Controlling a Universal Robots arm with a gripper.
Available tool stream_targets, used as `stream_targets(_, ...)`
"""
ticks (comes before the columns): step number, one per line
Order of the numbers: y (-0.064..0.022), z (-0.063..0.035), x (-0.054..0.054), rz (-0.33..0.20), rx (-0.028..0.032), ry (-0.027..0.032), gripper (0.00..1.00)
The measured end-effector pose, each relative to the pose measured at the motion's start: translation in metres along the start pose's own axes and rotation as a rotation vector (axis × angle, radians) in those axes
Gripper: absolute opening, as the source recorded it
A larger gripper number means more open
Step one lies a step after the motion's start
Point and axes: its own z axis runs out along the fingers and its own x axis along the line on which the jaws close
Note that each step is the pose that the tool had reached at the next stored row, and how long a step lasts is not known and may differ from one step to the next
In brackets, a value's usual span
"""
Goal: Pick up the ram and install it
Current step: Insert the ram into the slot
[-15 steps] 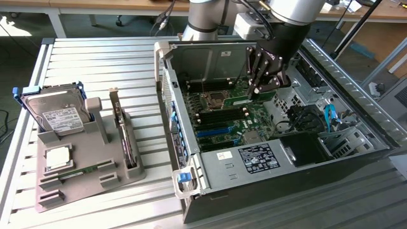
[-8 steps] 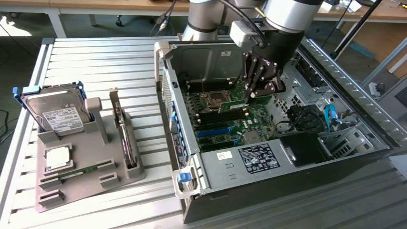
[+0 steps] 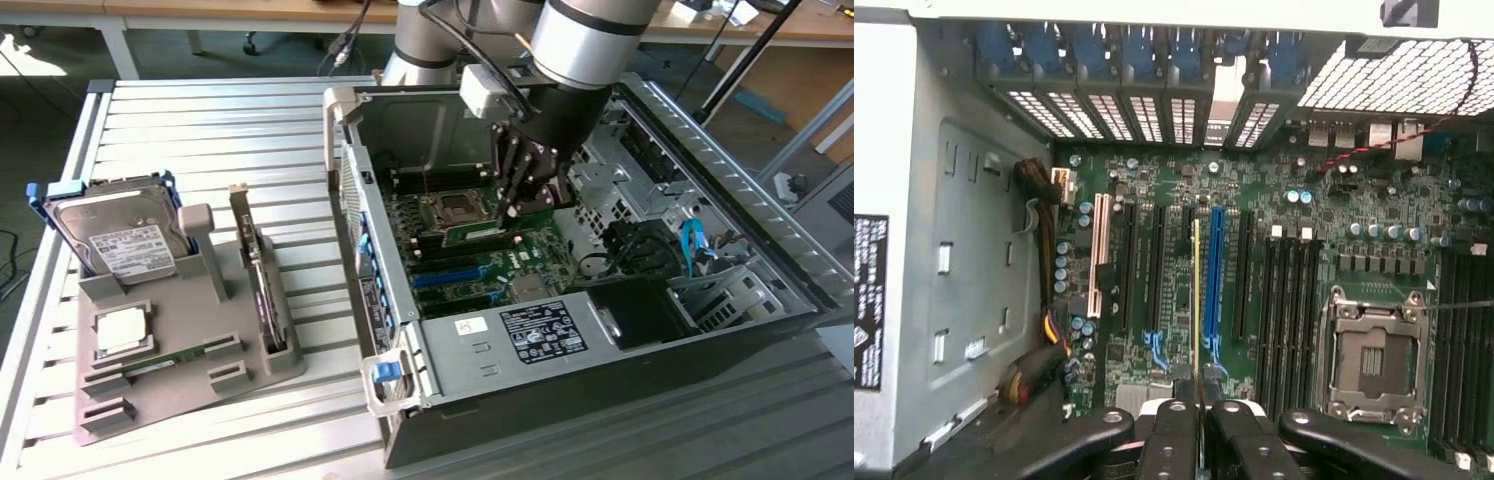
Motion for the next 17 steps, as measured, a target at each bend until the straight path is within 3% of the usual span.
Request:
stream_targets(6,0.0056,0.0119,-0.004,0.000,0.0000,0.0013,0.13)
stream_targets(11,0.0055,0.0211,-0.004,0.000,-0.0004,0.0051,0.13)
stream_targets(17,0.0046,0.0333,-0.009,0.000,-0.0005,0.0057,0.13)
